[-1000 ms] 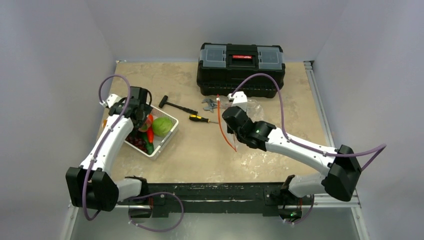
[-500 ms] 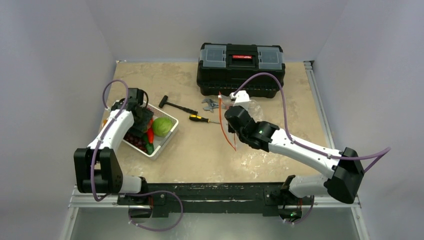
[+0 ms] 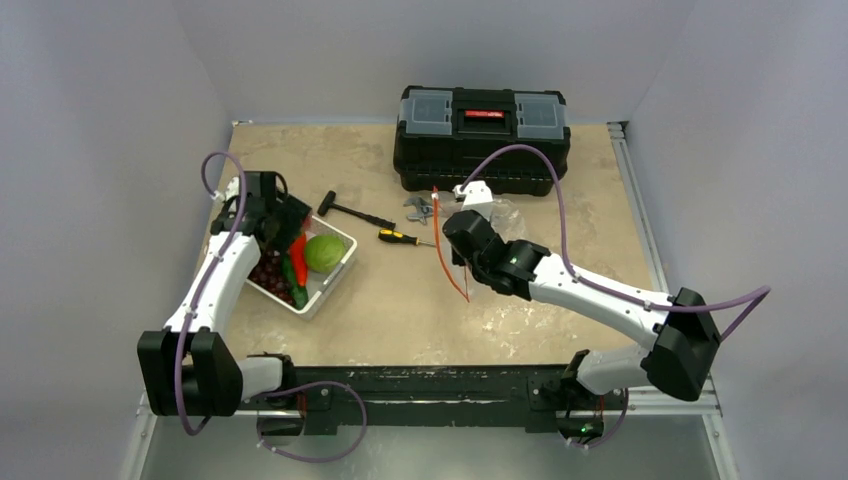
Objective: Place the food in the zip-top bag and seal the zipper
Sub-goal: Pick up the fake fruit from the bin, then place the fake fruit in the zipper food storage bag.
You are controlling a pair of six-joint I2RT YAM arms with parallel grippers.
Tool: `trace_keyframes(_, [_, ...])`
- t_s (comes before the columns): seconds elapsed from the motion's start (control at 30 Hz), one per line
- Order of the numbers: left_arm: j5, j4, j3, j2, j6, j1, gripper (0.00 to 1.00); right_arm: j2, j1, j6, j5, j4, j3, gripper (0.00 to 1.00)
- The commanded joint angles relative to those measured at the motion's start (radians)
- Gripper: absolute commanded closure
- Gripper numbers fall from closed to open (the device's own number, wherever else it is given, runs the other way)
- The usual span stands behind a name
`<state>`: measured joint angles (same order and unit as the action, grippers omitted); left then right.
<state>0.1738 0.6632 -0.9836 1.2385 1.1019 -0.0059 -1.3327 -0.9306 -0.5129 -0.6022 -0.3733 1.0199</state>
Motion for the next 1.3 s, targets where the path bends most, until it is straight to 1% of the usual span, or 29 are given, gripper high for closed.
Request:
trace_keyframes(0.0, [-0.390,-0.298,-0.035,0.027,-0.207,-0.010,0.95,-0.017,-0.005,-0.007,0.034,0.038,0.049,1.00])
trace_keyframes(0.1, [-0.683,-0.471,-0.042,0.041,-0.273,-0.063,0.96,-0.030,-0.005,-0.014,0.046,0.042,0.053,1.00])
trace_keyframes(0.17, [-0.798,-0.562,-0.047,0.040,-0.315,-0.118,0.96,-0.037,-0.006,-0.018,0.053,0.044,0.057,1.00])
trace_keyframes(0.27, [-0.891,-0.623,-0.068,0.026,-0.386,-0.215,0.95,-0.040,-0.006,-0.026,0.077,0.058,0.061,1.00])
trace_keyframes(0.4, [-0.947,-0.633,-0.082,0.020,-0.459,-0.324,0.95,-0.030,-0.005,-0.054,0.161,0.085,0.062,1.00])
trace_keyframes(0.5, [-1.002,-0.647,-0.089,0.062,-0.459,-0.372,0.95,-0.010,-0.005,-0.067,0.185,0.100,0.060,1.00])
trace_keyframes(0.53, [-1.022,-0.678,-0.093,0.084,-0.453,-0.386,0.95,-0.004,-0.005,-0.071,0.190,0.100,0.060,1.00])
trace_keyframes(0.63, [-1.048,-0.675,-0.110,0.142,-0.442,-0.414,0.96,0.017,-0.005,-0.081,0.190,0.106,0.059,1.00])
trace_keyframes(0.73, [-1.050,-0.681,-0.109,0.157,-0.444,-0.439,0.96,0.040,-0.004,-0.099,0.169,0.106,0.051,1.00])
trace_keyframes(0.87, [-1.044,-0.665,-0.117,0.159,-0.465,-0.456,0.90,0.059,0.013,-0.144,0.164,0.094,0.043,1.00])
trace_keyframes(1.07, [-1.031,-0.596,-0.139,0.189,-0.489,-0.469,0.89,0.098,0.075,-0.186,0.290,0.129,0.019,1.00])
trace_keyframes(1.17, [-0.989,-0.502,-0.175,0.208,-0.536,-0.476,0.85,0.125,0.128,-0.212,0.365,0.146,0.004,1.00])
trace_keyframes(1.23, [-0.960,-0.401,-0.218,0.238,-0.582,-0.479,0.84,0.136,0.156,-0.221,0.411,0.161,-0.009,1.00])
trace_keyframes(1.27, [-0.952,-0.379,-0.232,0.257,-0.591,-0.480,0.84,0.140,0.160,-0.223,0.424,0.168,-0.012,1.00])
